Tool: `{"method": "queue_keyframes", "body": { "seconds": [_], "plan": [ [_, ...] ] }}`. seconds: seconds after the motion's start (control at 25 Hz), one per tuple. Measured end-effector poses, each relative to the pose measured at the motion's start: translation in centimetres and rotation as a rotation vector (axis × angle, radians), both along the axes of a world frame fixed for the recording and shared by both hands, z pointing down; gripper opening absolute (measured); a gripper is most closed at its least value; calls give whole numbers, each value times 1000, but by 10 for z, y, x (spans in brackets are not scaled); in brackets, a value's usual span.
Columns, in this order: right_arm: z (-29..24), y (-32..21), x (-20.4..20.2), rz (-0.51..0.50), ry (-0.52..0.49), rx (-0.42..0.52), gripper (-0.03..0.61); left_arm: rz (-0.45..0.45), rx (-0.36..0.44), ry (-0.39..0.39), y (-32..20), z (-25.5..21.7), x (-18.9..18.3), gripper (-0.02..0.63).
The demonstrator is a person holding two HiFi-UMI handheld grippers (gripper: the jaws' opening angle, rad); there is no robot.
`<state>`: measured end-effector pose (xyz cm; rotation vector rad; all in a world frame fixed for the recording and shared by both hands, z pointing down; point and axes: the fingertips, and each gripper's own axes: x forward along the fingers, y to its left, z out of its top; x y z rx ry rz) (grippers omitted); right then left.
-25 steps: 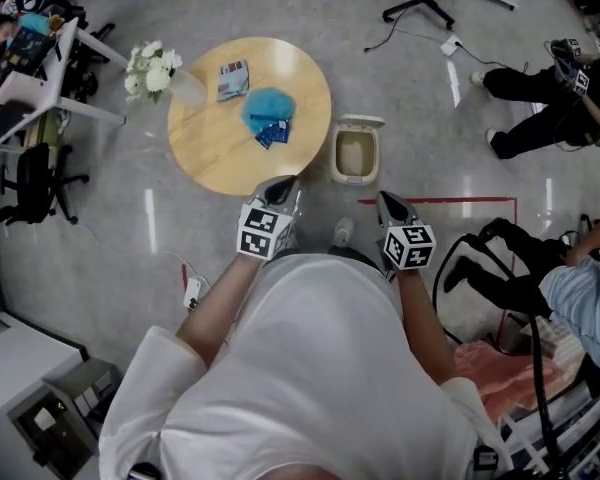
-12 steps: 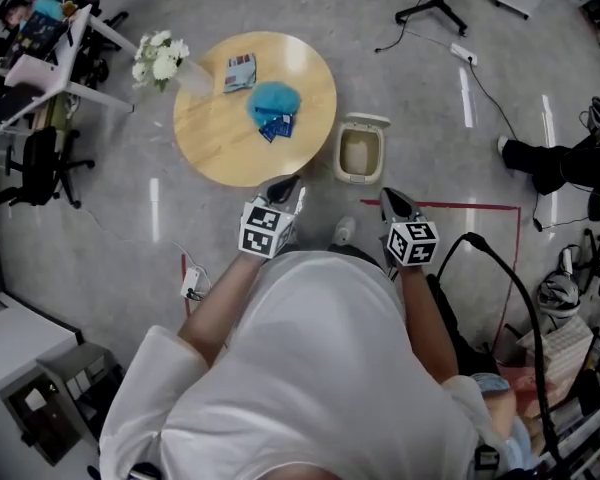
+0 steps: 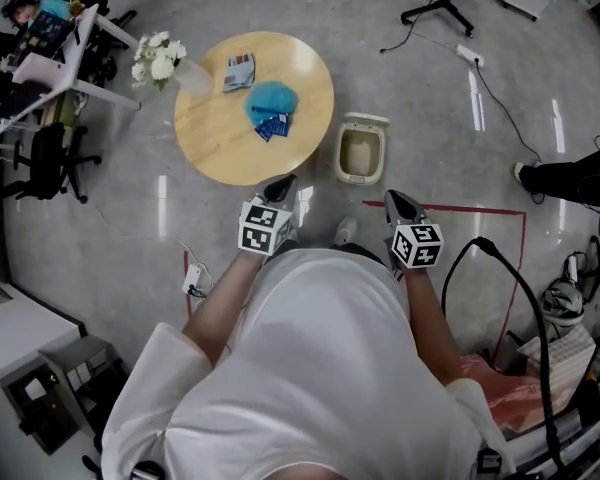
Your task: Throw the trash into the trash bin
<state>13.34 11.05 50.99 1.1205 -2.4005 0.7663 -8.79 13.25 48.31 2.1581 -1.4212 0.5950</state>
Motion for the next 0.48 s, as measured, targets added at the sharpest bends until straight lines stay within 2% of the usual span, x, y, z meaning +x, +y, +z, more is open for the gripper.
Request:
{"method": "queue_keyframes", "body": {
  "seconds": [0.2,0.48],
  "plan": [
    [1,-7,18,-23,-9,4,2,-24,17,12,-7,-4,8,6],
    [13,-18,28,-66,-9,-15,2,-89,8,-13,-11,1,1,6]
  ]
}}
